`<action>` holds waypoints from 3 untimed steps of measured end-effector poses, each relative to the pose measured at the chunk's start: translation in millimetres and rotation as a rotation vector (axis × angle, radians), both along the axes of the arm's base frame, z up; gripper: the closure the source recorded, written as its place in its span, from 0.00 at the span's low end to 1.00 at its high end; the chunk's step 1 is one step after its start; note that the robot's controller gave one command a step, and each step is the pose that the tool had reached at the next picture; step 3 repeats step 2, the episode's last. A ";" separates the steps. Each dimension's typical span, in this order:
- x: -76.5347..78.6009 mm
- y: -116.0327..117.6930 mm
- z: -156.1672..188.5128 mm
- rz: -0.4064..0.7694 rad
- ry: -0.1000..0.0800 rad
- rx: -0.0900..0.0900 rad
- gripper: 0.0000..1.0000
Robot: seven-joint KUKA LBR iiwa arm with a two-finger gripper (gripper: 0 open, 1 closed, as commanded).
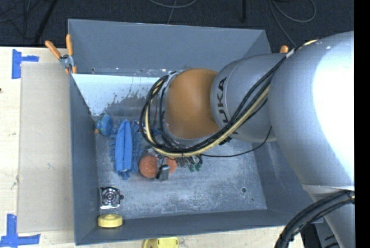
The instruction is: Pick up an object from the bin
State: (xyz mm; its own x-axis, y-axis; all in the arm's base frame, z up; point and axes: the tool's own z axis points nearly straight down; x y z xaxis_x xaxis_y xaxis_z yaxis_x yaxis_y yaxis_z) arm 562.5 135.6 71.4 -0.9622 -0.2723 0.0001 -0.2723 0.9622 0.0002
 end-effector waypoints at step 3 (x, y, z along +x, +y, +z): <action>13.1 17.4 175.7 0.017 -0.009 0.002 1.00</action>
Offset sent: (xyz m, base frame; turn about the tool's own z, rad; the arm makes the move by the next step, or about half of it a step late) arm 0.0108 0.0174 0.1725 -0.0134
